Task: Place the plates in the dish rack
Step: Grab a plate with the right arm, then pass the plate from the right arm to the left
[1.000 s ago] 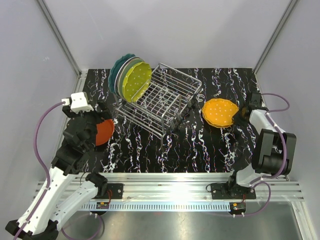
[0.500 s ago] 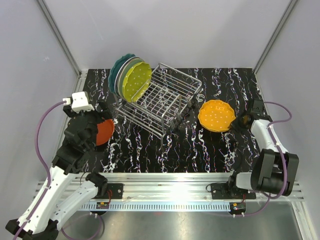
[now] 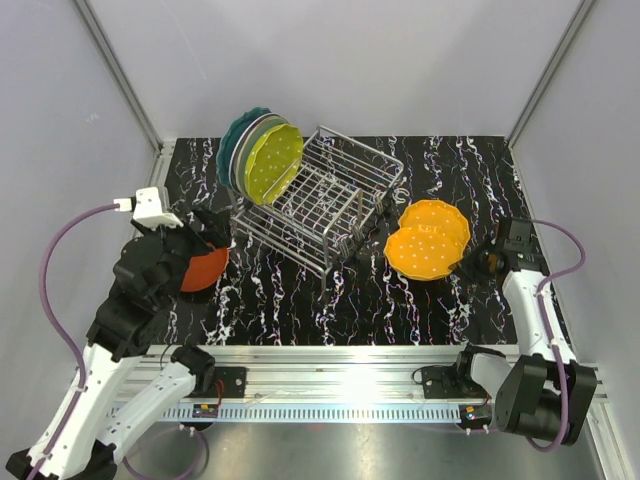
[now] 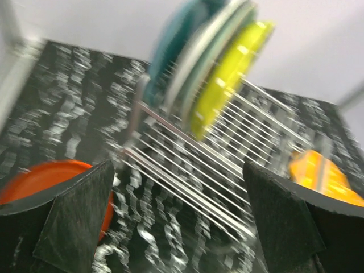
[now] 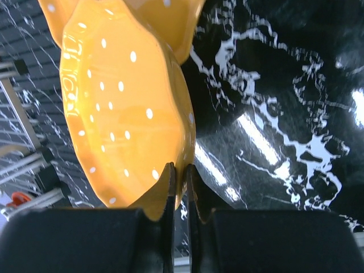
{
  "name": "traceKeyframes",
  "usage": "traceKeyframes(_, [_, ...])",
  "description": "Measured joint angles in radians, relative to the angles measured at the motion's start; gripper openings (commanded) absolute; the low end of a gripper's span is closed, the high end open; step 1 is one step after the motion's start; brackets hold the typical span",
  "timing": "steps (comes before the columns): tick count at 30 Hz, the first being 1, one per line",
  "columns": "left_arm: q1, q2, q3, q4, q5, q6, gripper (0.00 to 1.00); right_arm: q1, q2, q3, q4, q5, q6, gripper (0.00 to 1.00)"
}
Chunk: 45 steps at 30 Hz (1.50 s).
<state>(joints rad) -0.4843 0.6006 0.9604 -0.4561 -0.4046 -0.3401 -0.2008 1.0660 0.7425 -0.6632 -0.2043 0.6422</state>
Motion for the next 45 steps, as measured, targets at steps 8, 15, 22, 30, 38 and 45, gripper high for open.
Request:
traceKeyframes(8, [0.000, -0.111, -0.084, -0.076, 0.291, -0.192, 0.95, 0.002, -0.126, -0.115, -0.019, -0.070, 0.009, 0.00])
traceKeyframes(15, [-0.001, -0.172, -0.218, -0.140, 0.431, -0.277, 0.95, 0.005, -0.178, -0.129, -0.034, -0.097, -0.005, 0.00])
traceKeyframes(22, [-0.001, -0.242, -0.304, -0.145, 0.478, -0.334, 0.94, 0.014, -0.205, -0.178, -0.033, -0.105, -0.016, 0.00])
traceKeyframes(30, [-0.001, -0.248, -0.391, -0.138, 0.523, -0.373, 0.92, 0.064, -0.208, -0.181, -0.029, -0.093, -0.022, 0.00])
traceKeyframes(38, [-0.001, -0.247, -0.423, -0.127, 0.536, -0.392, 0.91, 0.225, -0.187, -0.185, 0.006, 0.021, -0.008, 0.00])
traceKeyframes(45, [-0.001, -0.248, -0.446, -0.117, 0.537, -0.407, 0.91, 0.262, -0.170, -0.188, 0.012, 0.072, 0.005, 0.00])
